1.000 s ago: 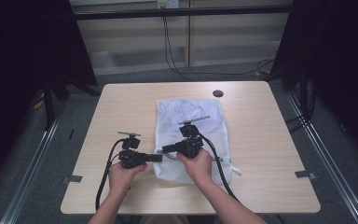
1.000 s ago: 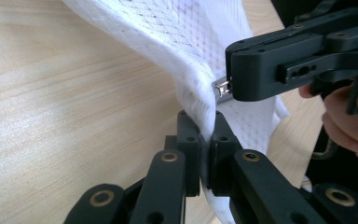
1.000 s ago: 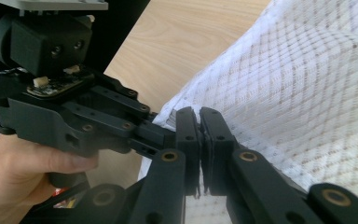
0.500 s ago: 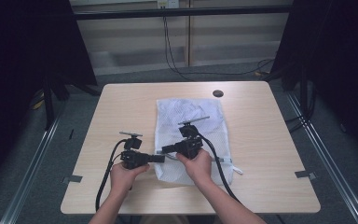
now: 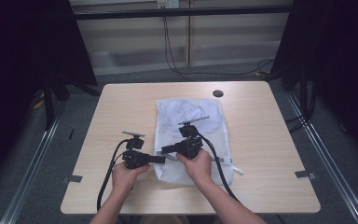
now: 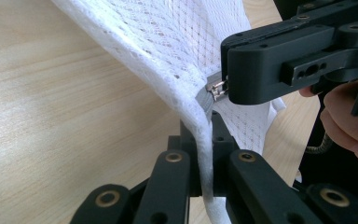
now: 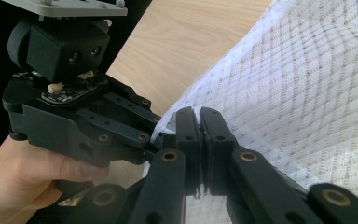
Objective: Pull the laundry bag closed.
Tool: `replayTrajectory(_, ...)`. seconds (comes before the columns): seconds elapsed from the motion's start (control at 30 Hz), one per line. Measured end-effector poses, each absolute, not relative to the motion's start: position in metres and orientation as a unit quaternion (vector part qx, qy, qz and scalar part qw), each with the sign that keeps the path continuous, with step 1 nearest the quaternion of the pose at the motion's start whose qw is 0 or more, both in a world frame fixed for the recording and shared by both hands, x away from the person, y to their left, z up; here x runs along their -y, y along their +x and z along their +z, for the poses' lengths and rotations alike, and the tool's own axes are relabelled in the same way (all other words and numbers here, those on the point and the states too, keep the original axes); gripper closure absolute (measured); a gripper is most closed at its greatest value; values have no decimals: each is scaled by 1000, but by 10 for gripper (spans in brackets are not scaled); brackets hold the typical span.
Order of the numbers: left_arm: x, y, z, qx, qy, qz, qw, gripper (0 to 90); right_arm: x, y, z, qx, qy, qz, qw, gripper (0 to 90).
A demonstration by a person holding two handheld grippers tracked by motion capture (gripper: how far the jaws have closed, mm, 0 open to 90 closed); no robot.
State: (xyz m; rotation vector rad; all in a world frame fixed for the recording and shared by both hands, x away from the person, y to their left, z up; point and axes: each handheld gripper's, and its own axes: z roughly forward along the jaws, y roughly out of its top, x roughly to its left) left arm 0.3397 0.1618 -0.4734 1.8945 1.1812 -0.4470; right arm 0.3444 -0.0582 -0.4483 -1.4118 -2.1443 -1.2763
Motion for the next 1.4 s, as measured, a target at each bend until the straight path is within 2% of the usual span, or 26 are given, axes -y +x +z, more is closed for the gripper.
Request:
replayTrajectory(0.47, -166, 338, -469, -458, 768, -148, 423, 888, 66, 342, -449, 742, -488, -441, 133, 872)
replayTrajectory(1.4, -164, 337, -468, -460, 770, -137, 421, 888, 74, 342, -451, 749, -486, -433, 125, 872)
